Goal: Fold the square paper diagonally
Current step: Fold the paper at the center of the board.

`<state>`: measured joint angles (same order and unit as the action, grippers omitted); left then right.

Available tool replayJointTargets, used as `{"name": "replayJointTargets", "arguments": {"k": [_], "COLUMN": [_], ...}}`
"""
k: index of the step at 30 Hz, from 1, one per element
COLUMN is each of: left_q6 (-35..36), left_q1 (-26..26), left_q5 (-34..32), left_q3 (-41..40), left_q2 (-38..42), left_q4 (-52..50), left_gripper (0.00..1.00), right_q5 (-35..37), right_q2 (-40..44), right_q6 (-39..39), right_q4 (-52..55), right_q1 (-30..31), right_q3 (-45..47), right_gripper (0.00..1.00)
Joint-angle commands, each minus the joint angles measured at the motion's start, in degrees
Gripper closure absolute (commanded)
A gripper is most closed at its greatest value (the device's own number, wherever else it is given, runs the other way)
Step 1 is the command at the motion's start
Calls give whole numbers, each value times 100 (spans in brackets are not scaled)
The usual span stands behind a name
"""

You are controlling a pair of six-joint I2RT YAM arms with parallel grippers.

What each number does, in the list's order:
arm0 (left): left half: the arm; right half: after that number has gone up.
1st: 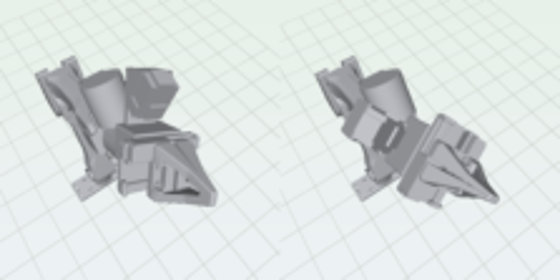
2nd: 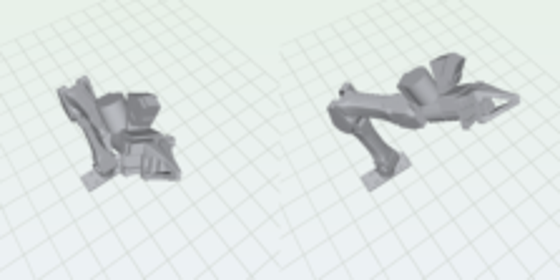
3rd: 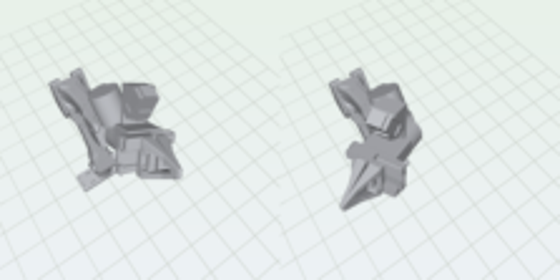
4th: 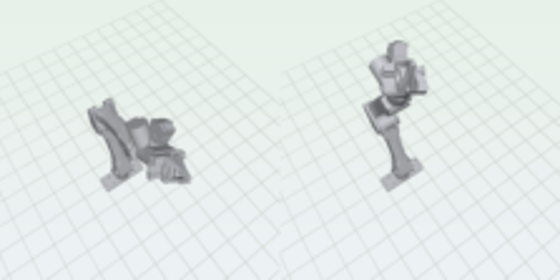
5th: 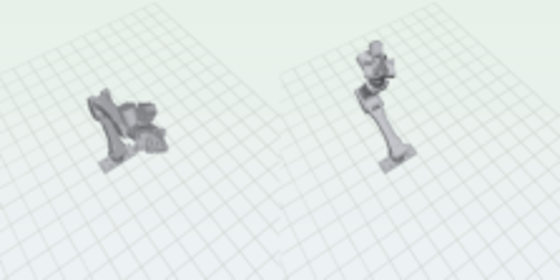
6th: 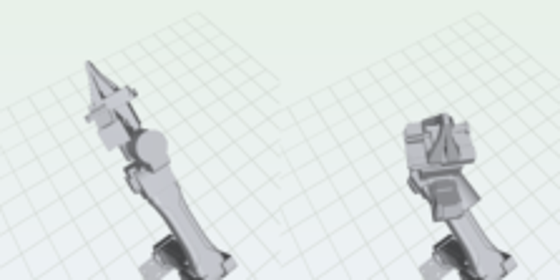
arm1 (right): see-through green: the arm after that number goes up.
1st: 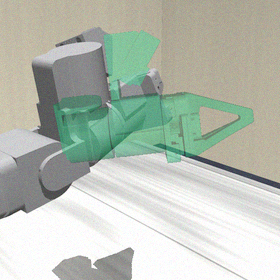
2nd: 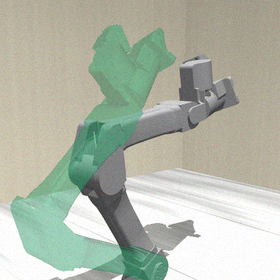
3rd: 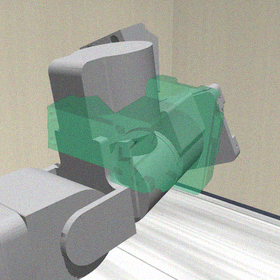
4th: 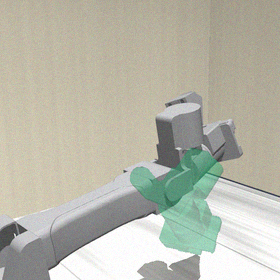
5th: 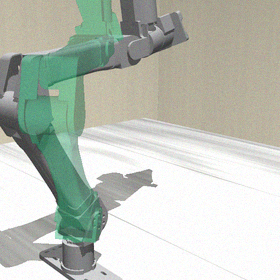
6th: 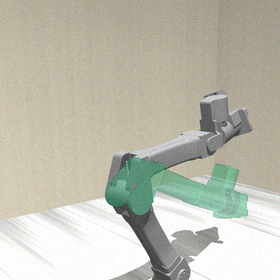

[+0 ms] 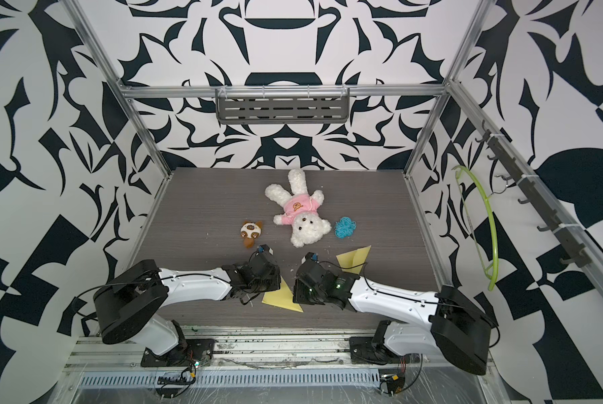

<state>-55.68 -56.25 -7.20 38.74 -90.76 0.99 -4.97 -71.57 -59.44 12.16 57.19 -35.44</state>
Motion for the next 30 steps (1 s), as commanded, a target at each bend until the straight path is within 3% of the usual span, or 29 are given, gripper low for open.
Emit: {"name": "replayJointTargets", "arguments": {"k": [1,7,21,30], "left_q6": [-35,-73,-57,0], "left_q1": [44,44,44,87], "left_q5": [-160,-137,-245,-442], "left_q3": [-307,-297,-260,-288], "left_q2": [-169,-178,-215,-259], "left_q4": [-1023,-996,-1079,-1232], "left_gripper": [100,100,100,100], "right_q5": [-323,-390,-348,-24], "right_q2": [-363,-778,-807,-459], "right_q6": [232,96,-153,-693], "right_q4": [-636,-987,-1179,-990], "right_q1": [-6,-6,27,550], "right_q3": [-212,-32,723,1380], "right_gripper": [100,100,100,100]}}
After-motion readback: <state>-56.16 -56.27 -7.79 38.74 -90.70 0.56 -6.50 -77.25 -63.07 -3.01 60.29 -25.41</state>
